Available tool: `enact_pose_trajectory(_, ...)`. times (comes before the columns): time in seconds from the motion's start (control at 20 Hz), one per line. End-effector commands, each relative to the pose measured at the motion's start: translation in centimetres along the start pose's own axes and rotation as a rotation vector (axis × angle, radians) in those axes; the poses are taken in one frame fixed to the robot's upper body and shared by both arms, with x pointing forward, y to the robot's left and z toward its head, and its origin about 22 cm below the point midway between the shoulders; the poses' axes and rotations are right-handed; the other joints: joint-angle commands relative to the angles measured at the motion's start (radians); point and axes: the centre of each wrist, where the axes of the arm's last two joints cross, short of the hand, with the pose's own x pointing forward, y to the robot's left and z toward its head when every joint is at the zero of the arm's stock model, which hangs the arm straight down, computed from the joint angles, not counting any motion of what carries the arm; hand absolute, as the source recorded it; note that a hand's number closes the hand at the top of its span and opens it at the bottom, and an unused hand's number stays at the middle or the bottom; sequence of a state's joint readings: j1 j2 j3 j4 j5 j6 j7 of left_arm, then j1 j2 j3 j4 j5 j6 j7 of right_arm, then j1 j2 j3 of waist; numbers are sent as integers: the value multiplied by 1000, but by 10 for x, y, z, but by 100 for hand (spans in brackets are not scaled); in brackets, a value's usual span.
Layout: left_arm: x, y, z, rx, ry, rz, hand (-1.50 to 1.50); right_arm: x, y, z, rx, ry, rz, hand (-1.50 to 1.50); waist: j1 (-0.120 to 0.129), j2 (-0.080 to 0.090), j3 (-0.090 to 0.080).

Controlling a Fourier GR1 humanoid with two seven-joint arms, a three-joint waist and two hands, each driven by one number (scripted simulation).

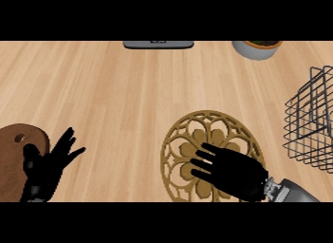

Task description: Pick the bell pepper from the placemat and place it in the basket

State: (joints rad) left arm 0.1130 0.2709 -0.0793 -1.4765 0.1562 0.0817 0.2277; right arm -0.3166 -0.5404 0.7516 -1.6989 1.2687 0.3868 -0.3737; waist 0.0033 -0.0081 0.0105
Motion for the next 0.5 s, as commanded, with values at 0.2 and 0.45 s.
enact_pose_trajectory(0.2,-30,-10,2,-7,107,-12,0,4,11,-16,-66,-74,134,150,3,11,-10)
enact_pose_trajectory(0.45,-26,5,-2,-11,104,-48,0,-1,23,-15,-78,-72,170,150,0,10,-10)
